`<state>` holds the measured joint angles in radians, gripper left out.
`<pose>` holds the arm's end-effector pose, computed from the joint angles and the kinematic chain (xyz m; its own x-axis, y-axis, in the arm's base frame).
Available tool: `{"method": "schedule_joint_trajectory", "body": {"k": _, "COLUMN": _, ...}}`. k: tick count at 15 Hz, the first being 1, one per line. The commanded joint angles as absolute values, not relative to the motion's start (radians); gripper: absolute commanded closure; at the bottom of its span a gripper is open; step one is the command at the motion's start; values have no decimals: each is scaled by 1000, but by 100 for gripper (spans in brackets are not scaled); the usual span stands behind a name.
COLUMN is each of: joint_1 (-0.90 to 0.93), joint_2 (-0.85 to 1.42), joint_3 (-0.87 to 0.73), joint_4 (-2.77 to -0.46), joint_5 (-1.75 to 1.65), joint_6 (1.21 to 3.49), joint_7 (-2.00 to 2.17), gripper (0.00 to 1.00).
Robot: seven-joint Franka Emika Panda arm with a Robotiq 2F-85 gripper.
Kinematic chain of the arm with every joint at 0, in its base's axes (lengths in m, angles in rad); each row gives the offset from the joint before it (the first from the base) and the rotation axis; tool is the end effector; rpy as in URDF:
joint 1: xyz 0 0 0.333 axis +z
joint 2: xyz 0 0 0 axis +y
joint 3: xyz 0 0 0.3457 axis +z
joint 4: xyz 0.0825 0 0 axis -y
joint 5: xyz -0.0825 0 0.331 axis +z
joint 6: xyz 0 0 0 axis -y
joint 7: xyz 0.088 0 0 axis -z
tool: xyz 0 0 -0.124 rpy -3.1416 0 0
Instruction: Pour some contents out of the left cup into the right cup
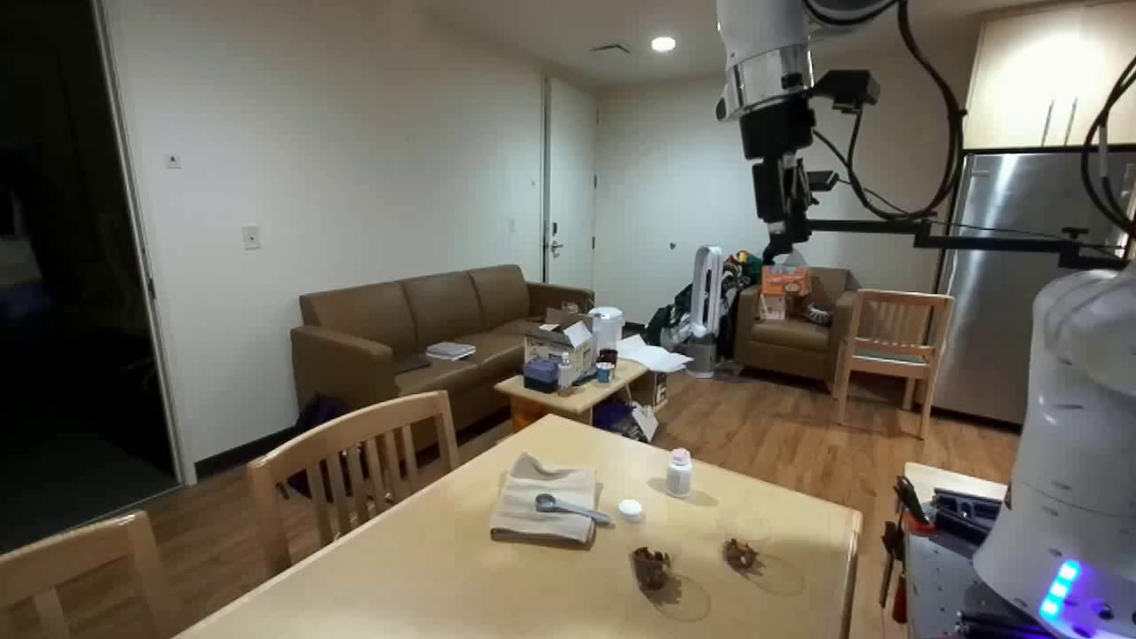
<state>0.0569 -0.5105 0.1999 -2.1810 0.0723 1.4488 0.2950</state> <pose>0.2856 0.1021 0.5794 0.9742 -0.0817 -0.2105 -0.0639 -0.9939 0.0904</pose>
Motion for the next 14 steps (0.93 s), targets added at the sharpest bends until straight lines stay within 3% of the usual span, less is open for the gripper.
{"method": "schedule_joint_trajectory", "body": {"k": 1, "joint_1": 64, "joint_2": -509, "joint_3": 194, "joint_4": -2178, "joint_5": 70, "joint_6": 1446, "joint_7": 298, "gripper": 0}}
{"method": "schedule_joint_trajectory", "body": {"k": 14, "joint_1": 95, "joint_2": -407, "joint_3": 73, "joint_4": -2317, "joint_5": 186, "joint_6": 1807, "joint_7": 10, "gripper": 0}}
